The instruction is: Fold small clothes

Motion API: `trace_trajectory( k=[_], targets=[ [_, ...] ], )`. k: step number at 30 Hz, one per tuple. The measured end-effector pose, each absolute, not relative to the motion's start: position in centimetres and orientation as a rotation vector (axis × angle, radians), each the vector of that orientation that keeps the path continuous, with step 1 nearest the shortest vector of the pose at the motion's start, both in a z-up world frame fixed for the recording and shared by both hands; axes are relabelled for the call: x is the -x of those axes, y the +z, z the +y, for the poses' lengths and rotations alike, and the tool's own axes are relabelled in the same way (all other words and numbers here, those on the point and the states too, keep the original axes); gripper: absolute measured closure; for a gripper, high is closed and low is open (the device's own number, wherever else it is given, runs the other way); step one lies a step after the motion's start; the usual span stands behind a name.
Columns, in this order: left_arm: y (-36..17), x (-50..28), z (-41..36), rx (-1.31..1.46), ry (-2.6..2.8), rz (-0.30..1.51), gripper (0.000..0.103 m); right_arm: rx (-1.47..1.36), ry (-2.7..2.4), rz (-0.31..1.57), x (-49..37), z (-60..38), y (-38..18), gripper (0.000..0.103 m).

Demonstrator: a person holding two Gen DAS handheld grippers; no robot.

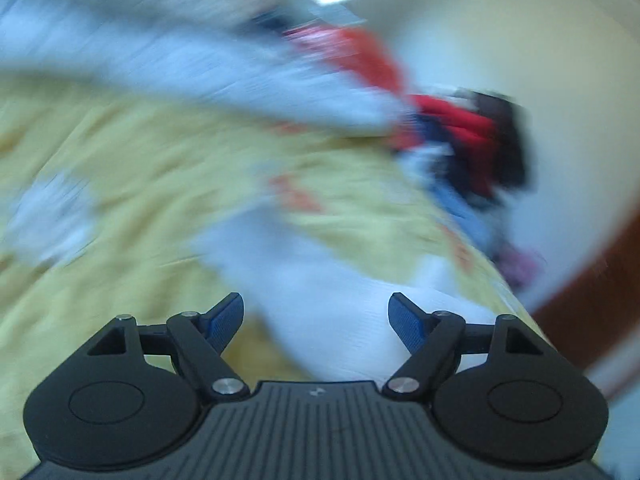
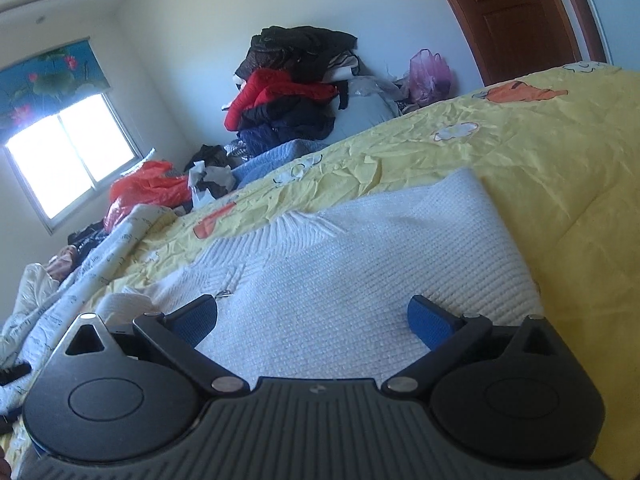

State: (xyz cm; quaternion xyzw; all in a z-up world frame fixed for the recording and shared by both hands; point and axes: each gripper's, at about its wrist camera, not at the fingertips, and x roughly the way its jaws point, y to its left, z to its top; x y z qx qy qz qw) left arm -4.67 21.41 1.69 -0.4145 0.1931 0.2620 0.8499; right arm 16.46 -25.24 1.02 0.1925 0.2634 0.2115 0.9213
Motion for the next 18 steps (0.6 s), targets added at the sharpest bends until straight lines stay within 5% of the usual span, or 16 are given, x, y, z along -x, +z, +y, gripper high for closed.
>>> trace_trajectory(
  k=[4,5,7,11,18],
  targets=[
    [1.7,4.0,23.0,0.86,0.547,0.424,0.031,-0.407,0.439,0.535,-16.4,-25.4,1.0,0.0],
    [1.8,3.2,22.8,0.817,0.546,0.431,0.044,-0.409,0.439,0.535,-16.4,-25.5,1.0,0.0],
    [1.5,1.0,22.1,0.737,0.54,0.481,0.096,-0.411,0.44,0.535,-16.3,-25.6,1.0,0.0],
    [3.5,-0.2,20.3,0.652,0.559,0.468,0.097,-0.41,0.439,0.536,-16.3,-25.6,1.0,0.0],
    [11.3,-0.4,8.5,0.382,0.193,0.155,0.097,-0.408,0.435,0.537,-16.3,-25.4,1.0,0.0]
  ],
)
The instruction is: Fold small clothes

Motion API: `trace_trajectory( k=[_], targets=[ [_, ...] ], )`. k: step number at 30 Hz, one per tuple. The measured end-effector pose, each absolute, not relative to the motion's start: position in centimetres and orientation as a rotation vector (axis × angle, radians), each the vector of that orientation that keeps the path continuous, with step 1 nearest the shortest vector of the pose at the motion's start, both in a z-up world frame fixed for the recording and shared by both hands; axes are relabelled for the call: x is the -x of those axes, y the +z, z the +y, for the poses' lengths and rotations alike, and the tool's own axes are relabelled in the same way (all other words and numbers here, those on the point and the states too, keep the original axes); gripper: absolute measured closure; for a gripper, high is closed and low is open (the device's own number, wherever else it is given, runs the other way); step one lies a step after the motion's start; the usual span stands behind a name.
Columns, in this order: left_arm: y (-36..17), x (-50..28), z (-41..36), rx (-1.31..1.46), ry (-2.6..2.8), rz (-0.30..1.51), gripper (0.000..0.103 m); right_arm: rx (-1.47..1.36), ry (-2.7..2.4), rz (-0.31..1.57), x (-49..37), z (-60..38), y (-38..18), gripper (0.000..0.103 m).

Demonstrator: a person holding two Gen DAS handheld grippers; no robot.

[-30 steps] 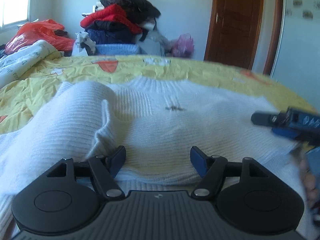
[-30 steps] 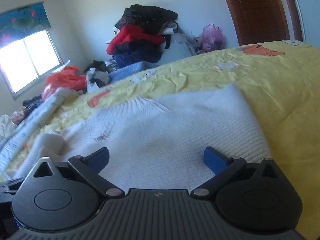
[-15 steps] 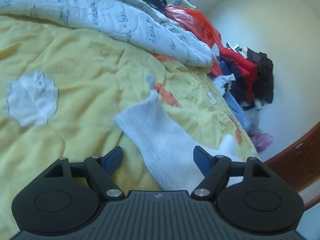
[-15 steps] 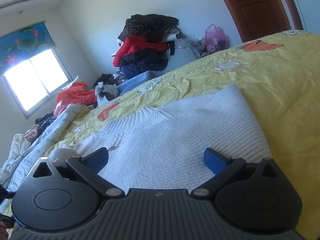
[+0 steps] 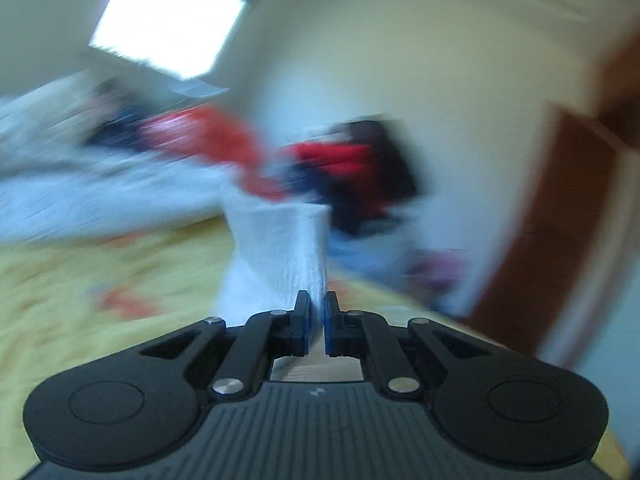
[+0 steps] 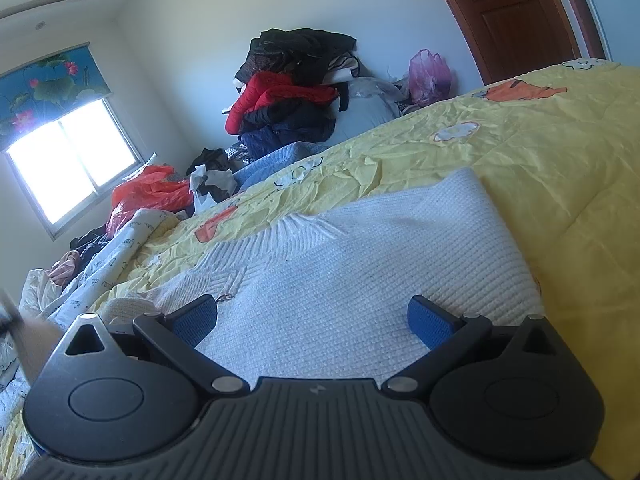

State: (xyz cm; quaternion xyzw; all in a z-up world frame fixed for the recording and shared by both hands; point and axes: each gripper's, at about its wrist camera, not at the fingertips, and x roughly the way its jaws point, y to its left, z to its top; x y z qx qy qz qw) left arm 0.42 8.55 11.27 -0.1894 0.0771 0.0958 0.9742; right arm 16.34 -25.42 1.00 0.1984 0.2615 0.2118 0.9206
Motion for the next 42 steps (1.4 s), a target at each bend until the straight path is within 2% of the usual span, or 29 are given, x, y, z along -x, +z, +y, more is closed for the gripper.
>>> trace_trajectory(
  k=[3,6,8,11,12,13,14,15,16,19,21,24,25,26,28,29,32,37,42],
  targets=[
    [10.7,-1.6,1.3,0.23,-0.044,0.203,0.097,-0.416,0.438,0.536,-16.3,-25.5,1.0,0.0],
    [7.8,-3.3,-3.3,0.166,-0.263,0.411,0.095,-0.434,0.441,0.53,-16.3,-25.8,1.0,0.0],
    [6.0,-3.1,-4.1,0.176,-0.312,0.496,0.095,-0.451,0.443,0.525,-16.3,-26.0,1.0,0.0],
    [4.9,-1.6,-2.7,0.214,-0.311,0.533,0.087,-0.46,0.444,0.522,-16.2,-26.1,1.0,0.0],
    [4.8,-1.0,-1.8,0.222,-0.299,0.526,0.077,-0.465,0.446,0.52,-16.2,-26.2,1.0,0.0],
    [4.7,-0.4,-0.8,0.225,-0.274,0.51,0.06,-0.47,0.449,0.519,-16.2,-26.2,1.0,0.0],
    [4.6,0.3,0.0,0.226,-0.235,0.49,0.048,-0.474,0.451,0.518,-16.2,-26.3,1.0,0.0],
    [4.5,0.7,1.2,0.23,-0.185,0.465,0.024,-0.478,0.453,0.516,-16.2,-26.4,1.0,0.0],
    [4.2,1.2,2.6,0.242,-0.134,0.433,0.017,-0.481,0.455,0.516,-16.2,-26.4,1.0,0.0],
    [2.9,1.7,5.7,0.289,-0.036,0.432,0.017,-0.478,0.466,0.528,-16.3,-26.4,1.1,0.0],
    [2.0,1.3,7.9,0.422,0.012,0.495,0.017,-0.462,0.492,0.562,-16.4,-26.3,1.3,0.0],
    [1.5,1.4,9.9,0.561,0.027,0.486,0.017,-0.414,0.535,0.61,-16.2,-26.3,1.8,0.002],
    [1.5,1.5,10.1,0.571,0.025,0.486,0.016,-0.397,0.533,0.618,-15.9,-26.3,2.0,0.016],
    [1.5,1.4,10.0,0.569,0.024,0.484,0.016,-0.377,0.515,0.628,-15.5,-26.3,2.1,0.024],
    [1.6,1.7,9.9,0.553,0.021,0.485,0.015,-0.334,0.472,0.661,-15.1,-26.4,2.0,0.074],
    [1.6,1.4,9.7,0.548,0.02,0.487,0.014,-0.342,0.466,0.675,-15.1,-26.7,1.8,0.077],
    [1.1,1.1,9.4,0.55,0.017,0.488,0.013,-0.466,0.491,0.708,-15.3,-28.3,1.2,0.075],
    [0.7,0.7,9.5,0.561,0.012,0.486,0.013,-0.699,0.52,0.738,-15.6,-30.5,0.3,0.048],
    [0.7,0.8,9.5,0.561,0.012,0.486,0.012,-0.771,0.512,0.79,-16.5,-30.9,0.6,0.041]
  ],
)
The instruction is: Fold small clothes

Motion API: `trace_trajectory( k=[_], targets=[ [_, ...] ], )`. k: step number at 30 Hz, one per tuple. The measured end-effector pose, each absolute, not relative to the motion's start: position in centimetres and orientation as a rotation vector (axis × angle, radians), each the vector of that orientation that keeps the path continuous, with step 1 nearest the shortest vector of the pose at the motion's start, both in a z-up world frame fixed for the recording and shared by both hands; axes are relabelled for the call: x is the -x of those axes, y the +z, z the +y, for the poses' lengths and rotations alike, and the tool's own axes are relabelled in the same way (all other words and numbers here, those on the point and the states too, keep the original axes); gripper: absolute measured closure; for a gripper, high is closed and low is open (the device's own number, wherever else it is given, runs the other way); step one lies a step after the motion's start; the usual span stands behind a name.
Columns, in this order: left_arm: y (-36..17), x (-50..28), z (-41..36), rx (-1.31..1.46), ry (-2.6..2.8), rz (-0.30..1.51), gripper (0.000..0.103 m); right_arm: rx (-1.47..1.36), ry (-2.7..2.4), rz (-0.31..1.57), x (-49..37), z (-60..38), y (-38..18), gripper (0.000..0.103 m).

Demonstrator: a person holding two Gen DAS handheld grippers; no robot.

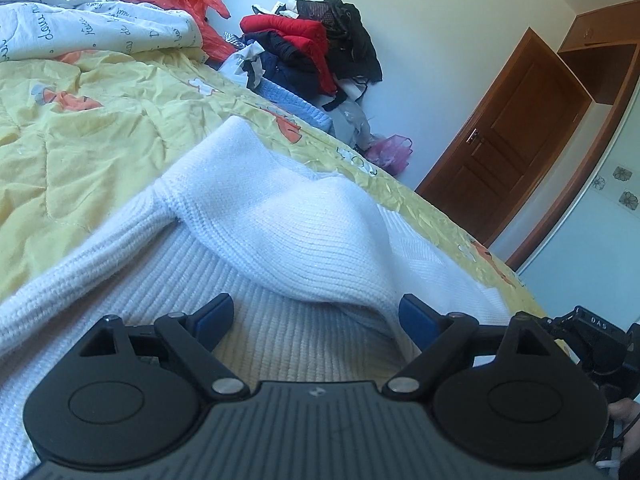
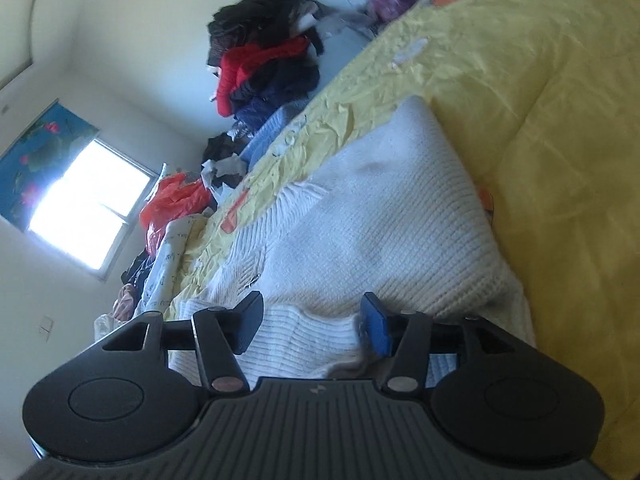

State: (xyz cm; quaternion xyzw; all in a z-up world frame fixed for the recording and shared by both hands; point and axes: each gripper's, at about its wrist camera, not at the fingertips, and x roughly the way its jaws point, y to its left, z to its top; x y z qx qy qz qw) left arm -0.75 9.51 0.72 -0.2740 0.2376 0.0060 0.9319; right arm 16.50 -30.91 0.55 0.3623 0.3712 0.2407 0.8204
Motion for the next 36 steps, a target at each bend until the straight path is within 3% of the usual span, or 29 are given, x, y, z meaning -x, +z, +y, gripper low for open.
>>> trace_trajectory(
  k=[6,17,20,21,24,28,36],
  targets=[
    [0.8,0.8,9.4,0.561,0.009,0.486,0.01,-0.795,0.594,0.884,-16.4,-30.2,0.7,0.039],
    [0.7,0.8,9.3,0.559,0.009,0.486,0.009,-0.807,0.569,0.851,-15.7,-31.8,0.9,0.043],
    [0.8,0.8,9.3,0.559,0.009,0.486,0.008,-0.767,0.573,0.871,-16.1,-31.3,0.6,0.057],
    [0.7,0.8,9.3,0.559,0.009,0.486,0.008,-0.76,0.573,0.875,-16.2,-31.3,0.5,0.071],
    [0.7,0.8,9.3,0.559,0.009,0.486,0.008,-0.751,0.549,0.882,-16.2,-31.5,-0.2,0.093],
    [0.7,0.7,9.3,0.558,0.009,0.486,0.007,-0.762,0.565,0.843,-16.0,-31.2,0.8,0.092],
    [0.7,0.7,9.3,0.564,0.006,0.484,0.007,-0.737,0.642,0.623,-18.3,-33.2,9.8,0.093]
  ],
)
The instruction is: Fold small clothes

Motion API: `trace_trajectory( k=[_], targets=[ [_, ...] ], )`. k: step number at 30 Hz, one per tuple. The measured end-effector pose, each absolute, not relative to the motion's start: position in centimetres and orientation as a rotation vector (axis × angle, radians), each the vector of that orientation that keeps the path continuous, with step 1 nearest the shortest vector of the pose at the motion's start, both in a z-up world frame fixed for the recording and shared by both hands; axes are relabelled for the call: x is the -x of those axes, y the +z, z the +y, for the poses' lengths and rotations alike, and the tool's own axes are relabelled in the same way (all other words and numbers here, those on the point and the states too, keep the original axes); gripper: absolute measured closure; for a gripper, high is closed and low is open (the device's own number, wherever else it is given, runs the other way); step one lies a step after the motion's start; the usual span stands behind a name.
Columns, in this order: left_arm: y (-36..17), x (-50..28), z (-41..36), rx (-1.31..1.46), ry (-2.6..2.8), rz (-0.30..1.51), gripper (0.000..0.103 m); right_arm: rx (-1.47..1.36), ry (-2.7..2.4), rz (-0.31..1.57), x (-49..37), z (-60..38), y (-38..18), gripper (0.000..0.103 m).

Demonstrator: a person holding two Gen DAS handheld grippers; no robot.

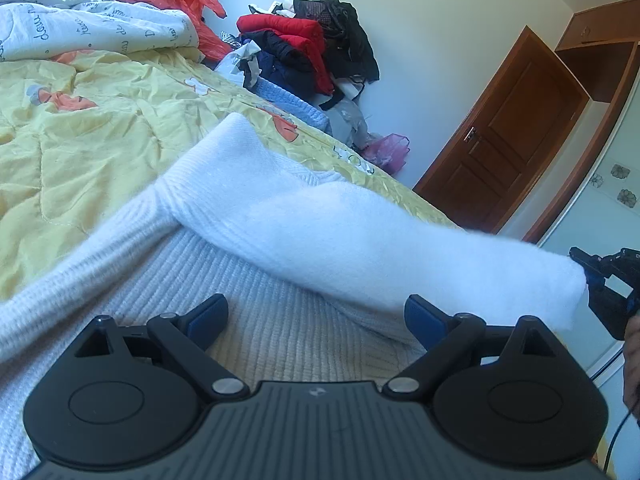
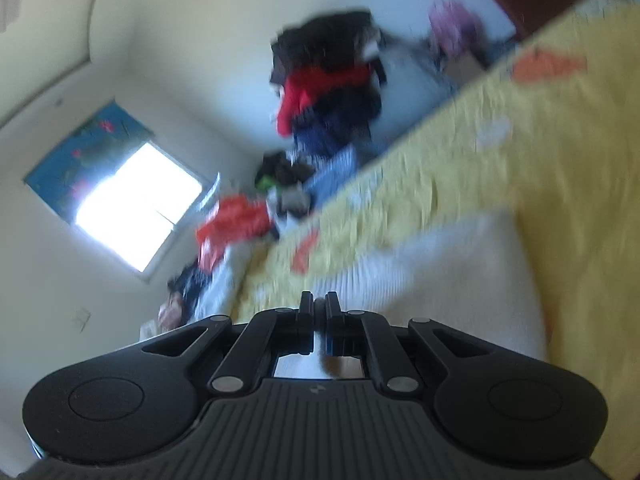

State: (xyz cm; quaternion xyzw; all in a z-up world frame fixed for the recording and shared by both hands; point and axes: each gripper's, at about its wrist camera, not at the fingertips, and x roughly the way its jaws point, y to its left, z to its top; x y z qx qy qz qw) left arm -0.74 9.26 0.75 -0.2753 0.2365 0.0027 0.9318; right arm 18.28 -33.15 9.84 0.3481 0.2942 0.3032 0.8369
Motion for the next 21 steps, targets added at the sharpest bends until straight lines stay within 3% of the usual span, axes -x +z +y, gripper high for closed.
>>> trace_trajectory(
  k=[3,6,7,9,11,13,15,21],
  targets=[
    [0.8,0.8,9.3,0.568,0.002,0.482,0.007,-0.768,0.568,0.641,-19.9,-35.4,9.0,0.1],
    [0.8,0.7,9.3,0.57,-0.001,0.482,0.006,-0.75,0.495,0.769,-21.2,-36.3,5.4,0.099],
    [0.8,0.7,9.4,0.569,-0.001,0.482,0.006,-0.717,0.455,0.802,-21.2,-36.2,4.4,0.089],
    [0.8,0.8,9.3,0.569,-0.001,0.482,0.006,-0.693,0.39,0.825,-20.8,-36.0,2.9,0.084],
    [0.8,0.8,9.3,0.565,0.0,0.484,0.006,-0.731,0.399,0.789,-19.9,-36.2,2.2,0.065],
    [0.8,0.8,9.4,0.561,0.001,0.485,0.006,-0.765,0.43,0.752,-18.9,-36.0,2.2,0.037],
    [0.8,0.8,9.4,0.557,0.002,0.486,0.006,-0.744,0.455,0.74,-18.4,-35.4,2.5,0.032],
    [0.8,0.7,9.4,0.556,0.001,0.486,0.006,-0.564,0.497,0.804,-18.1,-32.1,2.9,0.033]
  ],
)
